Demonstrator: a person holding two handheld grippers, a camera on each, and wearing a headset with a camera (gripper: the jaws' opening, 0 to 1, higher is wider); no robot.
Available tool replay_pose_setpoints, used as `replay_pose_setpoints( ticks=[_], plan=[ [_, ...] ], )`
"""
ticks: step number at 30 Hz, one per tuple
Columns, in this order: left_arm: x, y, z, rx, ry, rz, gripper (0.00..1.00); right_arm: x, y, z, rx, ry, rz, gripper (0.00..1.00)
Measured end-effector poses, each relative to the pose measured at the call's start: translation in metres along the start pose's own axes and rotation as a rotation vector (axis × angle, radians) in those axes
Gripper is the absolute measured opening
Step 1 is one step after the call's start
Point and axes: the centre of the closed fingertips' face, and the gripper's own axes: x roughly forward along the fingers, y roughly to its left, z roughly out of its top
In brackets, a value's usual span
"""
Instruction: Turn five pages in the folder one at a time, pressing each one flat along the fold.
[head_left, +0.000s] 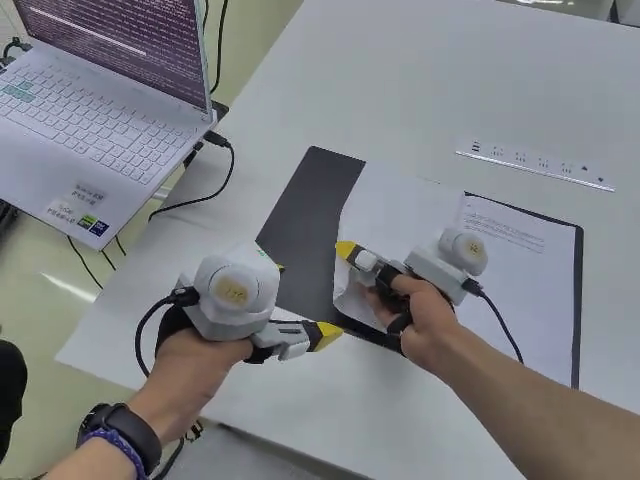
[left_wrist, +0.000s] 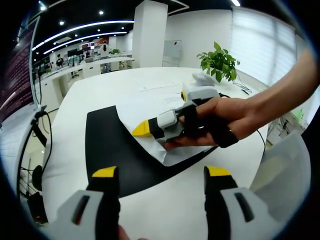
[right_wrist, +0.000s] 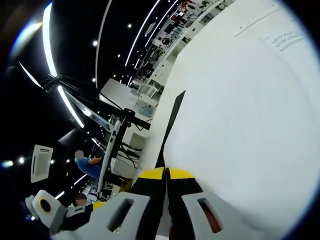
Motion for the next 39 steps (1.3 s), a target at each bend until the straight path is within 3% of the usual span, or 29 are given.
replay_pose_setpoints(
  ticks=[13, 23, 33, 39],
  plan=[
    [-0.002, 0.007, -0.002, -0.008, 0.006, 0.012, 0.69, 0.012, -0.027, -0.017, 0.036, 0.032, -0.067, 0.0],
    [0.002, 0.005, -0.001, 0.004, 0.012, 0.006, 0.69, 0.014, -0.024, -0.015, -0.006, 0.009, -0.039, 0.04],
    [0.008, 0.004, -0.002, 0.003, 0.02, 0.003, 0.63, 0.008, -0.007, -0.017, 0.007, 0.04, 0.031, 0.24],
    [0.017, 0.004, -0.003, 0.014, 0.034, -0.003, 0.54, -0.004, 0.001, -0.006, -0.006, 0.017, 0.068, 0.26]
  ],
)
